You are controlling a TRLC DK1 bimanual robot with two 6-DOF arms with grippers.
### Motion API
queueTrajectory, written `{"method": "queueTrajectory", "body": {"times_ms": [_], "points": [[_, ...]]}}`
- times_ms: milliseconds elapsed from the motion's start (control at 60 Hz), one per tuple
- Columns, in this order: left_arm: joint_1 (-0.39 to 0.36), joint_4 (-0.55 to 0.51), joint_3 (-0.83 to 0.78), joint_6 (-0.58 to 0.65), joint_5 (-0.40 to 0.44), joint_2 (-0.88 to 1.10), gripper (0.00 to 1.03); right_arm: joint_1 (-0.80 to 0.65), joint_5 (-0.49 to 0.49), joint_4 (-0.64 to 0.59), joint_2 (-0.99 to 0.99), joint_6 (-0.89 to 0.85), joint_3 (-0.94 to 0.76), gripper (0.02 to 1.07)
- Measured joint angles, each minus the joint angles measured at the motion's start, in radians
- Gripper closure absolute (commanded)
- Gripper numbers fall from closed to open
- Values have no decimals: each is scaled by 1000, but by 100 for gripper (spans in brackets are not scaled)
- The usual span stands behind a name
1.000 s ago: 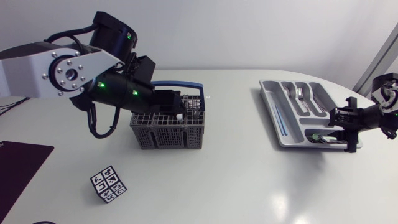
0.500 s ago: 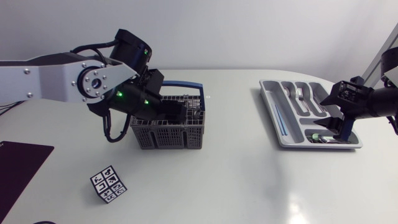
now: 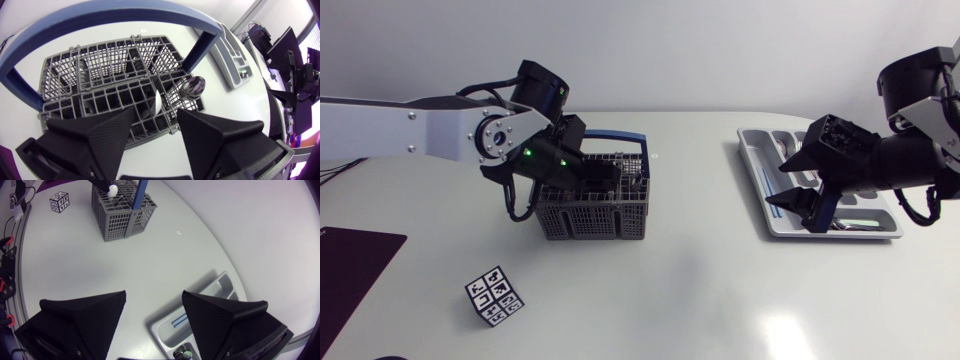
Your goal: Transfer all utensils from the basket to the drawer tray.
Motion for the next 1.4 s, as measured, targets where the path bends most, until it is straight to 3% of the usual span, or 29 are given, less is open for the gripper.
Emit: {"method": "queueTrajectory", "body": {"times_ms": [100,283,467,967,1050,1400], "points": [[1,5,11,0,0,11,57,35,6,1,-10,30,-11,25],[1,20,28,0,0,25,80,78,14,5,-15,58,-41,25],[1,23,32,0,0,35,93,84,16,19,-19,66,-48,25],[1,23,32,0,27,39,94,135,31,31,-52,84,-74,25],[2,23,32,0,31,31,98,154,37,31,-65,96,-74,25],[3,23,11,-5,98,-132,98,206,45,29,-83,129,-74,25]]}}
